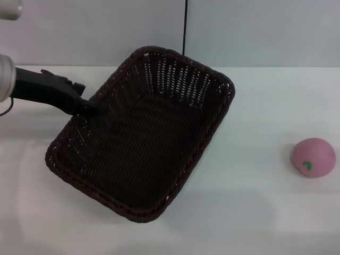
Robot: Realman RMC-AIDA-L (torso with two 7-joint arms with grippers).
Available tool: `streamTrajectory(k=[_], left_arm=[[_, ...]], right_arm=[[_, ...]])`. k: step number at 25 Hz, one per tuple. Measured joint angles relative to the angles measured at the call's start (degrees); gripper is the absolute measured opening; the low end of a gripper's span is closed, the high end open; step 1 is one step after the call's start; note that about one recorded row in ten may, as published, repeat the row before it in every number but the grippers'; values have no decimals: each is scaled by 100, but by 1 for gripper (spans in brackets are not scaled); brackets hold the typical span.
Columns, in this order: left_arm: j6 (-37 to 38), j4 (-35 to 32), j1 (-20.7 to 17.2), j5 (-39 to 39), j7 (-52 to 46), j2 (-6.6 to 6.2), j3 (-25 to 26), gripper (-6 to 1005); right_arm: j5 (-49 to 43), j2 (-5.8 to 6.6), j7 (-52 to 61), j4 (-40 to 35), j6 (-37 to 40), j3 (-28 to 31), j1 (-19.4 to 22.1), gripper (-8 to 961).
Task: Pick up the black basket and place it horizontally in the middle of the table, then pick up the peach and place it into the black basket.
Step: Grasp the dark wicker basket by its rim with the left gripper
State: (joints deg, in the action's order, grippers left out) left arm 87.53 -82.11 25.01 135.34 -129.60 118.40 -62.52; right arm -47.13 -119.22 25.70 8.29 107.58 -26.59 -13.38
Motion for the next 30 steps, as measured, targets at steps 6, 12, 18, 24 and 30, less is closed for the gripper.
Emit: streamTrajectory(k=[6,12,18,24,30], left_arm=[[-121,15,85,464,-548,14,-594,734],[-443,71,42,668,-744,22,-902,717],[-531,135,74,781,-855,25,-955,700],[-573,443,213,968,-959,27,-1091,684],[-671,580,309,1003,-1083,24,-1251,667]], right_arm=[[2,4,174,-33,-1,99,-42,672],[2,4,289,-43,-47,101,-132,673],[6,4,291,-43,-117,101,-192,672],[6,6,291,-161,-356,178,-282,673],[7,6,379,-264,-370,210,-341,672]])
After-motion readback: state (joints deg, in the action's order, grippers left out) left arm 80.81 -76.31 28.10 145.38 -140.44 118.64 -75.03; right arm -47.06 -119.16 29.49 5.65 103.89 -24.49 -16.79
